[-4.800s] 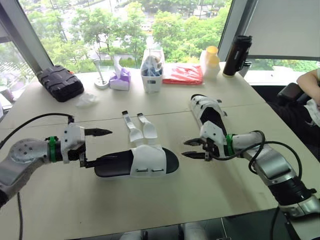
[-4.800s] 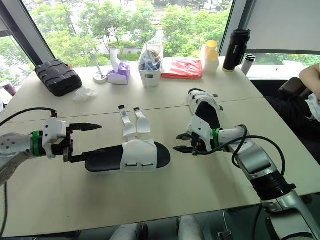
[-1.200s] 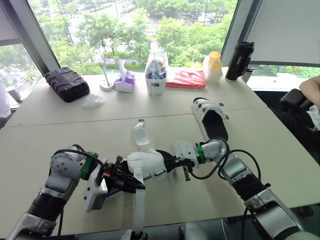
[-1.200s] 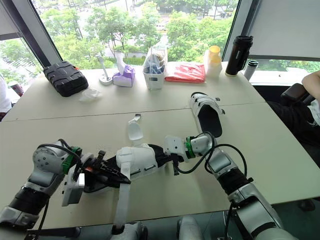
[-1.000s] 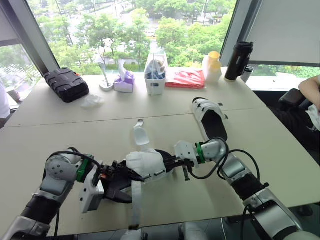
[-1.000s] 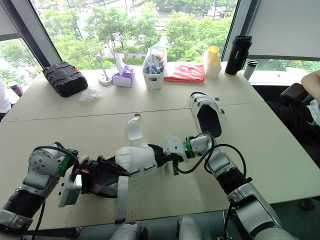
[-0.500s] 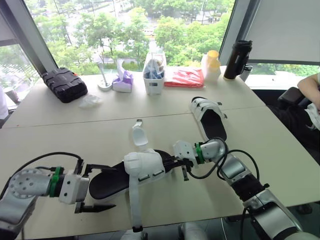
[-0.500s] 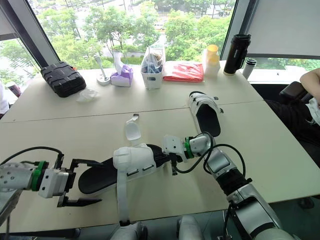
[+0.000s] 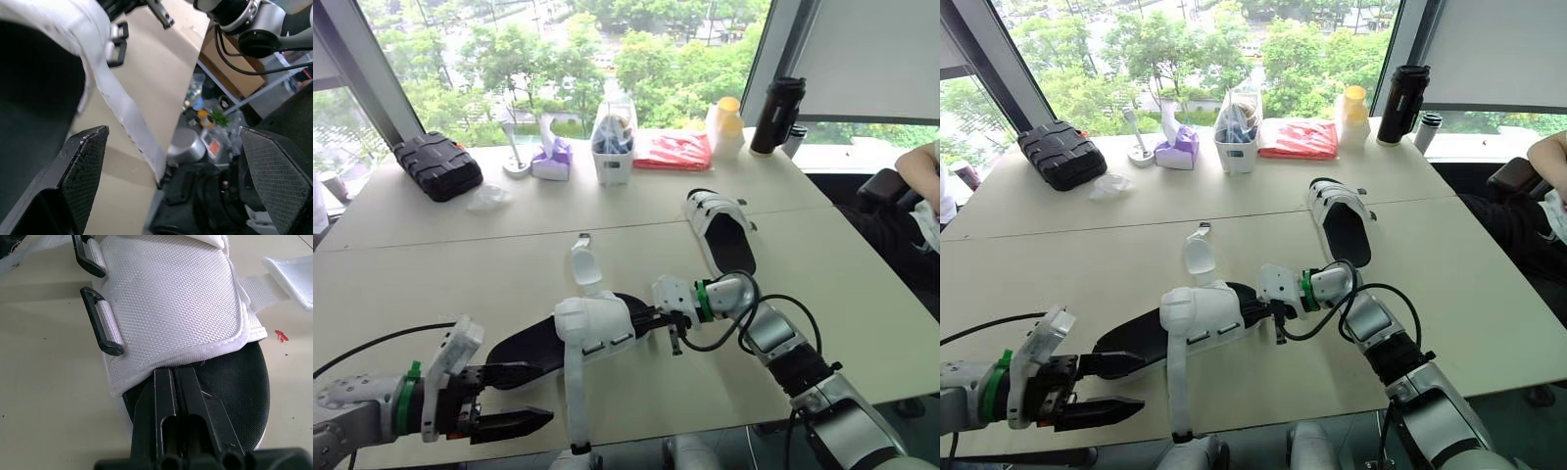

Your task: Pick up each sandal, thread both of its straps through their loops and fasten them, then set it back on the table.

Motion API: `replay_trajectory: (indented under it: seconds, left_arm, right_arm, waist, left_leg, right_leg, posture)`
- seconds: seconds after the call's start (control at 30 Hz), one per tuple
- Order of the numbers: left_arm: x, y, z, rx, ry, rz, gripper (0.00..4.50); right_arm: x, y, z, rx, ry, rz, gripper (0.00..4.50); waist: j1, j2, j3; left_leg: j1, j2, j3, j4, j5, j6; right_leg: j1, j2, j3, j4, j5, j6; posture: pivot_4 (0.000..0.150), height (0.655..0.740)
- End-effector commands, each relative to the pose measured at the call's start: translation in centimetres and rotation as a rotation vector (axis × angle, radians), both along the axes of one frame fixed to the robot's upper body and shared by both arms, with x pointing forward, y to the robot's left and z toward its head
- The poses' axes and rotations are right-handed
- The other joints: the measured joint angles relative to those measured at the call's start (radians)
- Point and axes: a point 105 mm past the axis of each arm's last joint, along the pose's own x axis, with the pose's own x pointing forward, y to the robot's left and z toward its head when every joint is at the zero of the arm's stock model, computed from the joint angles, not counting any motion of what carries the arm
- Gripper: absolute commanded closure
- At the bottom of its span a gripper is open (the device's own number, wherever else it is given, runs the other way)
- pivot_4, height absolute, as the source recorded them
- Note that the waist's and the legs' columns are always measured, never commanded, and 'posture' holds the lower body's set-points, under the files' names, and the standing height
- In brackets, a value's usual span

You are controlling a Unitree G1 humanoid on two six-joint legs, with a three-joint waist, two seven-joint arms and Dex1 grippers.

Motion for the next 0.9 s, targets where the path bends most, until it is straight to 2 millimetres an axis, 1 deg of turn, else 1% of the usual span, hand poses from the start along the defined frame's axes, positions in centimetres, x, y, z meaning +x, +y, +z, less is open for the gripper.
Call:
replay_trajectory:
  seconds: [0.03,0.1,0.17,0.23,0.5,0.6,0.7,0.9]
  left_arm:
    - [-0.5,-0.8,-0.4,-0.002,0.052,-0.016,0.07]
    - [-0.7,-0.8,-0.6,-0.006,0.092,-0.005,0.07]
    - [-0.7,-0.5,-1.7,0.009,0.15,0.025,0.07]
    - [-0.6,-0.4,-2.6,0.029,0.169,0.051,0.07]
    - [1.0,0.7,-4.9,0.166,0.125,0.142,0.07]
    - [1.8,1.0,-5.2,0.188,0.071,0.172,0.07]
    - [2.8,1.1,-4.9,0.172,0.027,0.21,0.07]
    - [4.0,1.8,-4.9,0.194,-0.039,0.244,0.07]
  right_arm:
    - [-0.1,0.0,-0.3,-0.021,-0.005,0.002,4.5]
    - [-0.1,0.1,-0.2,-0.016,-0.003,0.0,4.5]
    - [-0.1,0.1,-0.2,-0.015,-0.005,-0.003,4.5]
    - [-0.1,0.1,-0.1,-0.015,-0.006,-0.005,4.5]
    - [-0.3,0.0,-0.1,-0.01,-0.007,-0.014,4.5]
    - [-0.4,0.0,-0.1,-0.008,-0.005,-0.016,4.5]
    - [-0.5,0.1,-0.1,-0.006,-0.005,-0.018,4.5]
    - [-0.5,0.1,-0.1,-0.005,-0.005,-0.02,4.5]
  waist:
    - [0.0,0.0,0.0]
    - [0.001,0.0,0.0]
    - [0.001,0.0,0.0]
    - [0.001,0.001,0.0]
    - [0.002,0.0,0.0]
    - [0.003,0.001,0.0]
    - [0.005,0.001,0.0]
    - [0.005,0.001,0.0]
  left_leg:
    - [0.0,0.0,0.0,0.0,0.0,0.0]
    - [0.0,0.0,0.0,0.0,0.0,0.0]
    - [0.0,0.0,0.0,0.0,0.0,0.0]
    - [0.0,0.0,0.0,0.0,0.0,0.0]
    - [0.0,0.0,0.0,0.0,0.0,0.0]
    - [0.0,0.0,0.001,0.0,0.0,0.0]
    - [0.0,0.0,0.001,0.0,0.0,0.0]
    - [0.001,0.001,0.0,0.0,0.0,0.0]
  right_leg:
    - [0.0,0.0,0.0,0.0,-0.001,-0.001]
    - [0.0,0.0,0.0,0.0,-0.001,-0.002]
    - [0.0,0.0,0.0,0.0,-0.001,-0.003]
    - [0.0,0.0,0.0,0.0,-0.001,-0.003]
    - [0.0,0.0,0.0,-0.001,-0.001,-0.003]
    - [0.0,0.0,0.0,-0.002,0.0,-0.004]
    - [0.001,0.0,0.0,-0.002,0.0,-0.005]
    - [0.001,0.0,0.0,-0.002,0.0,-0.006]
  posture:
    - [0.15,0.74]
    - [0.15,0.74]
    - [0.15,0.74]
    - [0.15,0.74]
    - [0.15,0.74]
    - [0.15,0.74]
    - [0.15,0.74]
    - [0.15,0.74]
